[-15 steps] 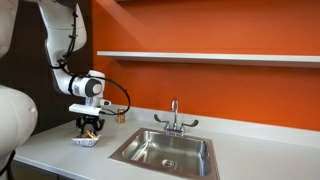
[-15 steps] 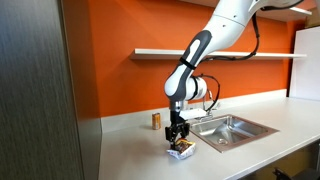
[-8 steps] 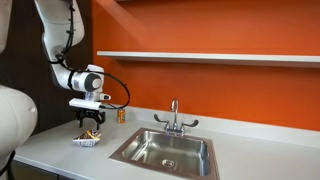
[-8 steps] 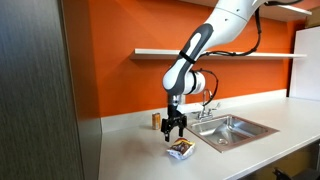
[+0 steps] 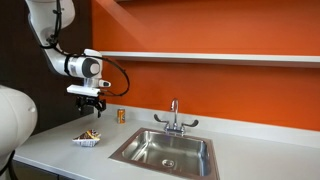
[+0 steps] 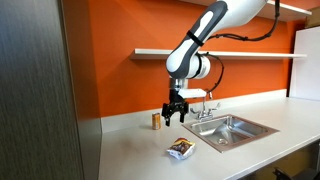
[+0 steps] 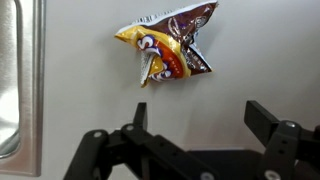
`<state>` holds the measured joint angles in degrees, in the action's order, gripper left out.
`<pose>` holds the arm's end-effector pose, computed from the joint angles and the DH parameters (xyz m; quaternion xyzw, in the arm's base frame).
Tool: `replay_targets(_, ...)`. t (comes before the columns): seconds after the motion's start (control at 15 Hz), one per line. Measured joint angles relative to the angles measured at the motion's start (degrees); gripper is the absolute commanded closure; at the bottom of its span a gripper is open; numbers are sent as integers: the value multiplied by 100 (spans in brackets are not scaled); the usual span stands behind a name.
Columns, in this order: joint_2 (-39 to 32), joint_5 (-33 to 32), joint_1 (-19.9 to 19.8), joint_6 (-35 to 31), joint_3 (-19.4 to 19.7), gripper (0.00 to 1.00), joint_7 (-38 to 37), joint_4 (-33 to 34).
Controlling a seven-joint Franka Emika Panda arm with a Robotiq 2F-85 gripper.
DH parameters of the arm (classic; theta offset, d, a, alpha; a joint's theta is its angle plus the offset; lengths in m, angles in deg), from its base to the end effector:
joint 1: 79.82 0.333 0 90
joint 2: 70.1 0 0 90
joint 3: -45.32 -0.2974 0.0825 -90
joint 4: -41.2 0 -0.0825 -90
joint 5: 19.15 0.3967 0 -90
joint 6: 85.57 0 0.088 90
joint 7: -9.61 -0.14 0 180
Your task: Remove the packet from the sink and put it on the left side of the counter.
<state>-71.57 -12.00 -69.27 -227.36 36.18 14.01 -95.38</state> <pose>0.4828 0.1754 0.2546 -0.9854 -0.1614 -0.0267 0.0462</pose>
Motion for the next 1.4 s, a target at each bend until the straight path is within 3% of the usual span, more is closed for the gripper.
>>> replay_targets(0.47, 1364, -35, -115, 244, 178, 0, -600, -746)
replay_targets(0.93, 2547, -265, -493, 448, 266, 0, -1181, -1464)
replay_targets(1.4, 2914, -322, -629, 533, 280, 0, -1347, -1655)
